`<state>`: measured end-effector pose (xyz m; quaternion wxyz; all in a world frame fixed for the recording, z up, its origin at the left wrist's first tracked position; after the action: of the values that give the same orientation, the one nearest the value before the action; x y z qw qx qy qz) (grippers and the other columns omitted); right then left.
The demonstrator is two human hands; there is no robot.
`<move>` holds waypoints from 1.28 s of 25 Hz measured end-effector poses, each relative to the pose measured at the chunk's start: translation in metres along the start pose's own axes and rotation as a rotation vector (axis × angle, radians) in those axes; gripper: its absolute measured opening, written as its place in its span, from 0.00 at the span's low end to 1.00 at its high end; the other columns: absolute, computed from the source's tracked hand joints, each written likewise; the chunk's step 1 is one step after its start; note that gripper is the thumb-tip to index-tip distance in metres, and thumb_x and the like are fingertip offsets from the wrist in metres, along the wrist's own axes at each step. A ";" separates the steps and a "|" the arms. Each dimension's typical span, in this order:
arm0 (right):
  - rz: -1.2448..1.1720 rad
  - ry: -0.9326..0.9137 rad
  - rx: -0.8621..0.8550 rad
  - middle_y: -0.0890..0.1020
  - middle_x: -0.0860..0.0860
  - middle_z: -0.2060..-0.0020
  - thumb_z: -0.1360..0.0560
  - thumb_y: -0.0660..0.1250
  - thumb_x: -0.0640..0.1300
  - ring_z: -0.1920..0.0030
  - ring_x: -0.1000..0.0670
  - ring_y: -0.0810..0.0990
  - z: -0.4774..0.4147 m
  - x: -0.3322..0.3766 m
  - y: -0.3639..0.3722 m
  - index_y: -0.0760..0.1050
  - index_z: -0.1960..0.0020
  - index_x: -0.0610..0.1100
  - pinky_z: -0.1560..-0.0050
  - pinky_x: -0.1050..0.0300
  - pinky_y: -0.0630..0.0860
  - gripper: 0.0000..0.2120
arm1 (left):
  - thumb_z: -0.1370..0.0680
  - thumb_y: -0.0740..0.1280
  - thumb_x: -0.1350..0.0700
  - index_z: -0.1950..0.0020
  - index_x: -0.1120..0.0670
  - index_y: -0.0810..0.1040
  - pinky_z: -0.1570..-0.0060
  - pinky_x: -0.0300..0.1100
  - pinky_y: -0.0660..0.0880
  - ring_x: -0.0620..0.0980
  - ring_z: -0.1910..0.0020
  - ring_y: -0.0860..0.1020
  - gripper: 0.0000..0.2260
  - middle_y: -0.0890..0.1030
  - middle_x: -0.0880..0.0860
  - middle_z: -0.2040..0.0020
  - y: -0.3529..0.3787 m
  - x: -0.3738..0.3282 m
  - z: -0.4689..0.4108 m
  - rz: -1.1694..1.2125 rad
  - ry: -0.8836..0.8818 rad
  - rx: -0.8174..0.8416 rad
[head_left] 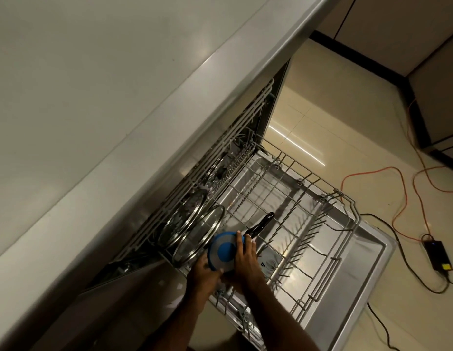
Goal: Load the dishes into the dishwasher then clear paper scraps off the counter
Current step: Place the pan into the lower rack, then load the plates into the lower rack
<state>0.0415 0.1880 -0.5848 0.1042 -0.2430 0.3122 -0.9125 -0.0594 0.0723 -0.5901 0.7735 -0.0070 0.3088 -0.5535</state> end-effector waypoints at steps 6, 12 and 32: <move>0.187 -0.147 -0.136 0.39 0.41 0.16 0.29 0.71 0.71 0.16 0.38 0.40 0.032 0.020 -0.022 0.32 0.16 0.44 0.18 0.33 0.45 0.63 | 0.18 0.67 0.53 0.17 0.52 0.58 0.24 0.49 0.66 0.53 0.22 0.65 0.31 0.62 0.54 0.19 0.003 -0.050 0.038 -0.653 0.375 0.026; 0.256 -0.544 -0.309 0.49 0.46 0.15 0.32 0.68 0.75 0.16 0.42 0.50 0.108 0.072 -0.103 0.40 0.14 0.49 0.19 0.41 0.42 0.61 | 0.21 0.68 0.46 0.16 0.58 0.53 0.20 0.40 0.46 0.47 0.17 0.51 0.39 0.51 0.59 0.16 -0.030 -0.138 0.127 -1.147 0.682 -0.185; 0.517 -0.898 -0.487 0.48 0.44 0.15 0.21 0.59 0.71 0.15 0.43 0.46 0.309 0.241 -0.339 0.49 0.14 0.45 0.17 0.38 0.47 0.47 | 0.20 0.64 0.43 0.28 0.55 0.78 0.19 0.55 0.46 0.59 0.21 0.63 0.24 0.75 0.56 0.27 -0.192 -0.316 0.384 -1.559 1.238 -0.292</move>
<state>-0.0216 0.2110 -0.0716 0.3873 -0.5395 0.4879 -0.5664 -0.0990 0.1427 -0.0628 -0.1097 -0.0131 0.6308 -0.7680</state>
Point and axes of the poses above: each hand's wrist, its own z-axis away from the middle knuckle, its own y-axis out of the palm, x = y × z, the point moved 6 cm from there along -z, towards the middle knuckle
